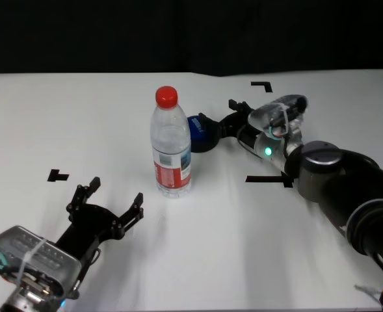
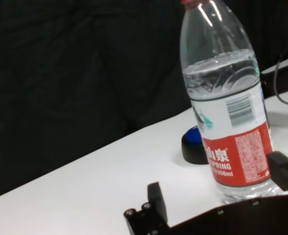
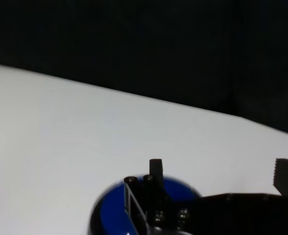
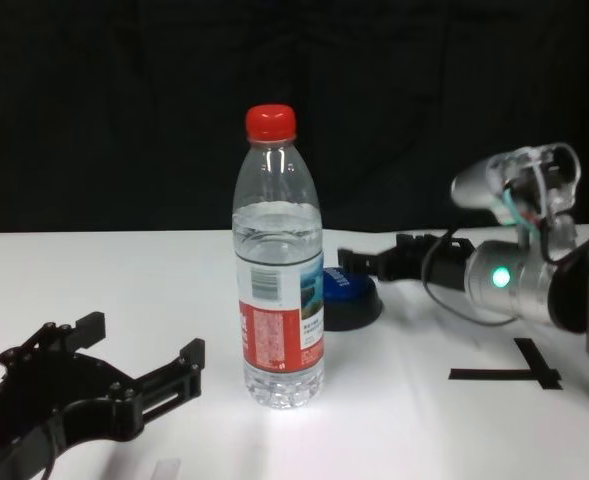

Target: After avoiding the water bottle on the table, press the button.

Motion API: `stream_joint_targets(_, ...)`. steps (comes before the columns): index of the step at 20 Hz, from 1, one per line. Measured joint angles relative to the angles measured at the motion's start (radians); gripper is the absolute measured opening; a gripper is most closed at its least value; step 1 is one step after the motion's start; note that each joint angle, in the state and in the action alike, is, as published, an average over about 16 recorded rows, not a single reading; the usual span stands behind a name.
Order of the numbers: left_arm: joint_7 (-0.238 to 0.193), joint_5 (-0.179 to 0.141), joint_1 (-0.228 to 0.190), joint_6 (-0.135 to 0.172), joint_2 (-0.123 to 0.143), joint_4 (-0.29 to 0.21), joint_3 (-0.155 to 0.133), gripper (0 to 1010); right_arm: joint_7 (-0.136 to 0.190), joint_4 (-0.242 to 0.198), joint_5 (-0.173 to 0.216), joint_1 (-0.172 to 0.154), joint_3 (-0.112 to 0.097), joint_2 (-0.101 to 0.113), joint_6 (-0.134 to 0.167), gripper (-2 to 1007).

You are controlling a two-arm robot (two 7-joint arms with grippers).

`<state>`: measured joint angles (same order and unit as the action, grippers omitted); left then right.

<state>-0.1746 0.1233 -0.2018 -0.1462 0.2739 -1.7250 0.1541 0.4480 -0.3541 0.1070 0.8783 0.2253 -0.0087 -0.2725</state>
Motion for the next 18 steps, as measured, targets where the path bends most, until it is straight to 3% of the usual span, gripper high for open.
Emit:
stream_joint_targets(9, 0.0, 0.0, 0.0, 0.0, 0.0, 0.0, 0.0, 1003, 0.028, -0.122, 0.049, -0.059, -0.025, 0.022, 0.044, 1002)
stream_joint_targets(18, 0.0, 0.0, 0.0, 0.0, 0.0, 0.0, 0.0, 1003, 0.026, -0.316, 0.081, -0.16, -0.017, 0.071, 0.118, 1002)
